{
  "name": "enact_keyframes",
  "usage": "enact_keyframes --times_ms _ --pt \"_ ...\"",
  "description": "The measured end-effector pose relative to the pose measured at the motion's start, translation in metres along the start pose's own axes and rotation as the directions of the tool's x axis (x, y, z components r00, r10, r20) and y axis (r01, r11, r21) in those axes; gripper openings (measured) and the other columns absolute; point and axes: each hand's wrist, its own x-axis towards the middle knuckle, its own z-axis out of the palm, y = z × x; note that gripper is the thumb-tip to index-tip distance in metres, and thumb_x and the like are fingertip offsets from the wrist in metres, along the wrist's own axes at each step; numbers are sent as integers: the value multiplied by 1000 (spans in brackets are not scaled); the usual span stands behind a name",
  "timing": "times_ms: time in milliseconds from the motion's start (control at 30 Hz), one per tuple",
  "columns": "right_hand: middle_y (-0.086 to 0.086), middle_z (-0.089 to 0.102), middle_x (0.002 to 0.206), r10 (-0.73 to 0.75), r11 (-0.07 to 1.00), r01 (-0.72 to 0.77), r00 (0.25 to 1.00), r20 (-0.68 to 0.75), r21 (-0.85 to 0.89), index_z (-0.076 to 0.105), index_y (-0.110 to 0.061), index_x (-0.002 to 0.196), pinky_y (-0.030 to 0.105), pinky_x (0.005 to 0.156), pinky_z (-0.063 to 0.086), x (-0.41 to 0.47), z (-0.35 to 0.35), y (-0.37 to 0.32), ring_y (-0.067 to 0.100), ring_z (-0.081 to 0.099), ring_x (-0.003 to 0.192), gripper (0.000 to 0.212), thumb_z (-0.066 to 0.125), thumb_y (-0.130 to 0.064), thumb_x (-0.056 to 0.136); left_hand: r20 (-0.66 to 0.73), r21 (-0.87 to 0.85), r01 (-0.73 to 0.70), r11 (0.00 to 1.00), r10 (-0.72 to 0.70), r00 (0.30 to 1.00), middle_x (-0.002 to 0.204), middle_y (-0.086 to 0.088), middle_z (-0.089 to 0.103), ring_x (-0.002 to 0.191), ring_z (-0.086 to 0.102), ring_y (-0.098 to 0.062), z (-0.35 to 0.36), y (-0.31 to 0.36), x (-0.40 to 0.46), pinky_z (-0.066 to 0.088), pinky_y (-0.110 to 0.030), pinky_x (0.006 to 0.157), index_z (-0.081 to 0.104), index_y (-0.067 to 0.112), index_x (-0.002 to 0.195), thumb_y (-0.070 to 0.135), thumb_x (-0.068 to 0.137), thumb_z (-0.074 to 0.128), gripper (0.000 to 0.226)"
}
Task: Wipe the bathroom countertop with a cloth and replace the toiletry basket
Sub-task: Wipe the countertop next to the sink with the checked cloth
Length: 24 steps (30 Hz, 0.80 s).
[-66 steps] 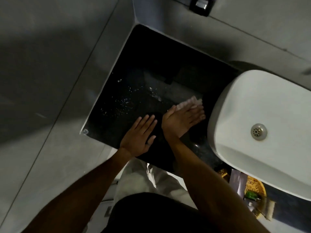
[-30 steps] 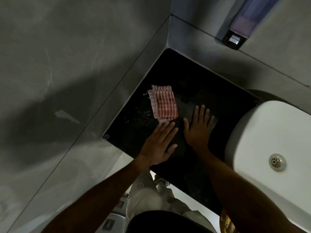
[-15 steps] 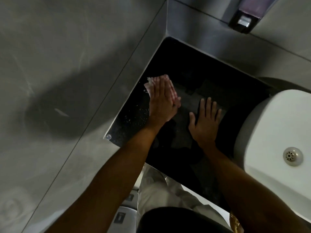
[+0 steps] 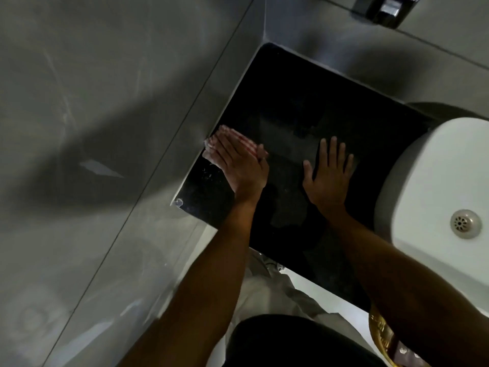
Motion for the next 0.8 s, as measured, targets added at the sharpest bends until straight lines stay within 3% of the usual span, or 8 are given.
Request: enact_keyframes --times_ms 467,600,700,800 --pt "13 21 175 -15 999 15 1000 12 34 26 -14 166 56 133 8 -2 -5 -1 35 16 164 71 31 -54 107 -3 -35 229 973 -229 973 171 -25 12 160 8 -44 -6 -69 -85 5 -57 130 12 0 163 52 101 32 83" --pt "14 18 176 -22 999 20 999 40 40 25 -13 167 58 133 8 -2 -8 0 35 14 164 71 31 -52 108 31 -66 288 955 -287 958 172 -23 11 159 4 -47 -10 -78 -105 5 -65 128 12 3 163 45 102 29 76" --pt "13 14 177 -27 999 24 997 73 41 21 -13 168 58 133 6 -3 -11 1 34 11 165 71 28 -53 109 9 -164 259 952 -261 965 172 -24 9 157 1 -51 -13 -85 -119 5 -66 126 12 5 164 42 100 19 74" --pt "14 13 177 -35 998 31 995 95 46 20 -12 168 58 133 5 -5 -15 0 35 9 165 71 27 -52 110 -6 -188 136 973 -140 990 171 -26 5 156 -4 -54 -14 -97 -127 0 -60 127 12 2 163 27 104 33 68"
